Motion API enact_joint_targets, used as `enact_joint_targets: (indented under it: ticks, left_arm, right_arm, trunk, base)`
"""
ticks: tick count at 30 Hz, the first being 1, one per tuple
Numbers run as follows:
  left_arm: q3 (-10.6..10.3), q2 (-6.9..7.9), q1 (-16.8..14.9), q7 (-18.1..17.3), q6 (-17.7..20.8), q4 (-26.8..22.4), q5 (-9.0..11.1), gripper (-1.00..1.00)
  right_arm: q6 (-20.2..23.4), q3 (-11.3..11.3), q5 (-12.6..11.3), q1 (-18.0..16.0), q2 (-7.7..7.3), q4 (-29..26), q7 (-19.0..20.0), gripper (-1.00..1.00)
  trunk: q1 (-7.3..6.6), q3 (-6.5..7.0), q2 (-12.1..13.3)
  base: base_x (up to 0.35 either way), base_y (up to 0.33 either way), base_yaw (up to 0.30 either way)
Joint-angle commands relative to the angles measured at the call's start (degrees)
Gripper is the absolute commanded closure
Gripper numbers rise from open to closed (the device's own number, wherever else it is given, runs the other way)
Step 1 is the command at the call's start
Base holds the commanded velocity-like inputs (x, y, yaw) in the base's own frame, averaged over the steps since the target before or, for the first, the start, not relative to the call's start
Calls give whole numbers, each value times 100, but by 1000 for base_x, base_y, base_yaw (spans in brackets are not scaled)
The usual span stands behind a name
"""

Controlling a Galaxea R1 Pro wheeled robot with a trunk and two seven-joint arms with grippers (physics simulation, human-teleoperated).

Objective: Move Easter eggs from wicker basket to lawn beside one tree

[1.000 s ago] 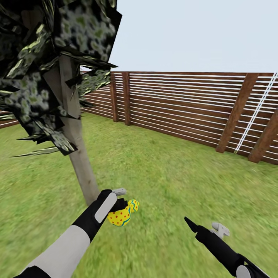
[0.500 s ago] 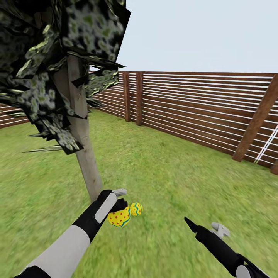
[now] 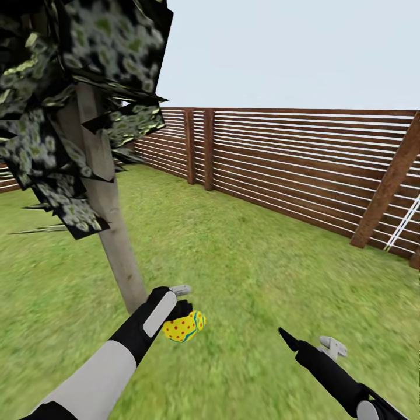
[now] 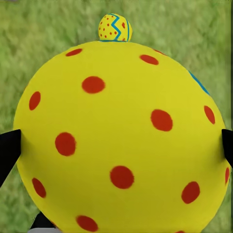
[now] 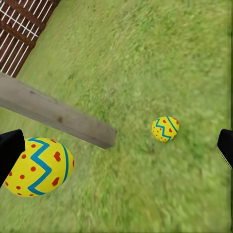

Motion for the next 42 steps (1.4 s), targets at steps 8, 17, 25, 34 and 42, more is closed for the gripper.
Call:
enact_joint_targets:
  ticks: [8,17,25,34,42]
  left_arm:
    - [-15,5,-5,63,-8,-5,50,100]
    - [-15,5,-5,63,-8,-5,49,100]
    - [-15,5,-5,63,-8,-5,49,100]
    - [-15,5,-5,63,-8,-5,49,100]
    - [-15,5,-5,63,-8,-4,49,100]
  right_arm:
    - [42,-14,-24,-3,7,-6,0,-100]
    - [42,-14,-22,-3,13,-6,-4,-100]
    - [42,-5,-22,-4,13,0,-9,-100]
    - [42,141,-14,-5,13,11,-41,-100]
    - [42,369,-14,-11,13,12,-342,-100]
  trunk:
    - [2,-7,-6]
    - [2,-7,-6]
    - [2,-7,-6]
    - [2,-7,-6]
    - [2,-7,-6]
  base:
    - [103,-264,16]
    - [91,-268,251]
    - [82,-273,289]
    - [56,-275,289]
    - [2,-276,289]
